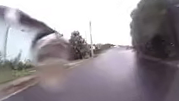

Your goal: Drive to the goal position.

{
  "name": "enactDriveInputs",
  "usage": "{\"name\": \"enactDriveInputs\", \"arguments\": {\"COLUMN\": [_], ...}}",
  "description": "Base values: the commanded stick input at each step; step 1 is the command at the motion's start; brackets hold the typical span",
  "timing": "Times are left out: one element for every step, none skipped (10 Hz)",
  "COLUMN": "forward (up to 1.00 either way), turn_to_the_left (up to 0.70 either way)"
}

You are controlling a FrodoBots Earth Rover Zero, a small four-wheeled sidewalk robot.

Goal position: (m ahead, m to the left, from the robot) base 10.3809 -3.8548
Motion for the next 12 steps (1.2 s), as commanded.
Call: {"name": "enactDriveInputs", "arguments": {"forward": [0.70,0.70,0.70,0.70,0.70,0.70,0.70,0.70,0.70,0.70,0.70,0.70], "turn_to_the_left": [-0.35,-0.35,-0.35,-0.35,-0.35,-0.07,0.00,0.00,0.00,0.00,0.00,0.00]}}
